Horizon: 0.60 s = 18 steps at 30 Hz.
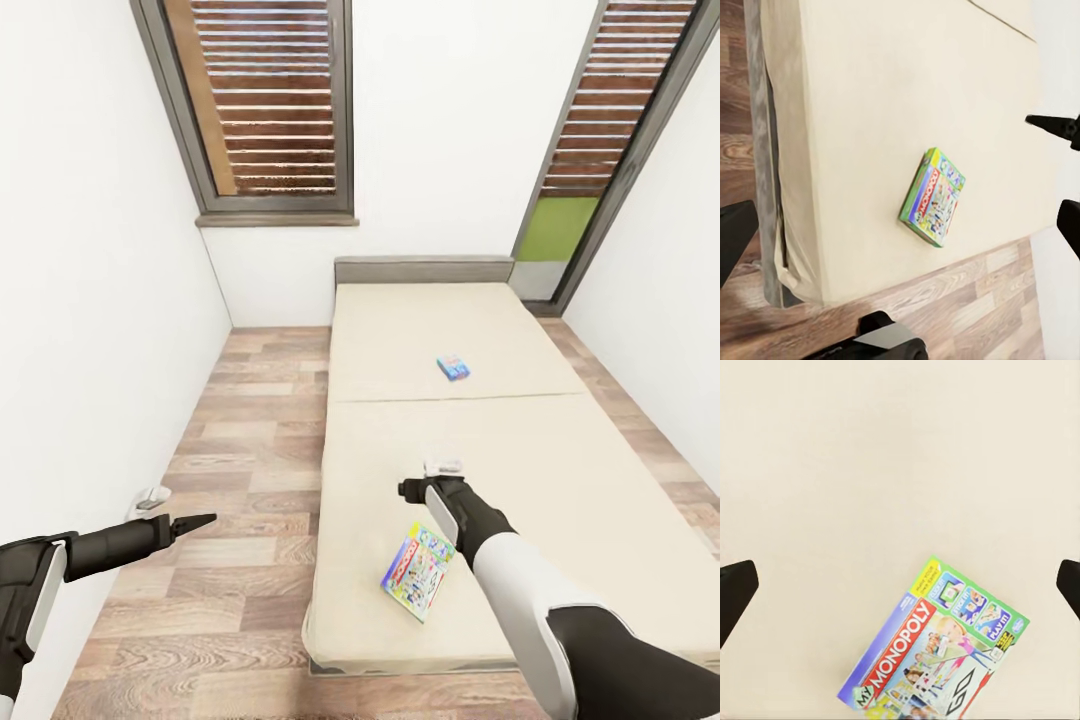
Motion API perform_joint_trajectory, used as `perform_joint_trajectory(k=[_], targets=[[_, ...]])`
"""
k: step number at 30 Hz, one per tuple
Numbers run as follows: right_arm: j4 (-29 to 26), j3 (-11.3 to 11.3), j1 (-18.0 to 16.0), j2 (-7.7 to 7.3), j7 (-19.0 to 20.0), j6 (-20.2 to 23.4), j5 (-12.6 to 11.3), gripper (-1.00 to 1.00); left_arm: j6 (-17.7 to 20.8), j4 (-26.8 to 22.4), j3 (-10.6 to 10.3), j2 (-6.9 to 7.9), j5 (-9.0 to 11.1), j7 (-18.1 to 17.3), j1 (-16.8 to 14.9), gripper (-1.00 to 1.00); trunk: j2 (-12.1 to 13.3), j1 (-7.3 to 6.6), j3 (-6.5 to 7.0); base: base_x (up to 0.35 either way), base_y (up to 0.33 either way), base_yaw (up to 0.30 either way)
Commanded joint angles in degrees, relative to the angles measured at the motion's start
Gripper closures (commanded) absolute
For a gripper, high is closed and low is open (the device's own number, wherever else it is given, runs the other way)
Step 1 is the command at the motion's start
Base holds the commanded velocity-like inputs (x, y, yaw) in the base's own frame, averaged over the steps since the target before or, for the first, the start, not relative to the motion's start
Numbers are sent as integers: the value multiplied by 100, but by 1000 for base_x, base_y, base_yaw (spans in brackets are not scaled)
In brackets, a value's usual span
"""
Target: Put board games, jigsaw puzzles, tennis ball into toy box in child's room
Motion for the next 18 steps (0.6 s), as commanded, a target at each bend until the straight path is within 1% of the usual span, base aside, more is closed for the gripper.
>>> perform_joint_trajectory(k=[1,3,7,12,18], targets=[[25,-17,-2,-2,-31,13,-40,-100,51,-1,5,1,9,-14,-4,-100,-11,3,-19,0,0,0],[46,-22,0,-4,-29,-8,-42,-100,51,-1,5,1,8,-13,-4,-100,-11,3,-38,0,0,0],[103,-24,13,-1,-27,-245,-43,-100,51,-1,6,2,8,-11,-4,-100,-11,3,-76,0,0,0],[155,-5,18,41,-34,-385,-3,-100,51,-1,6,3,7,-5,-4,-100,-11,3,-123,5,0,0],[162,-19,20,-3,-28,-404,-24,-100,51,-1,11,8,9,-6,-4,-100,-11,3,-179,123,49,0]])
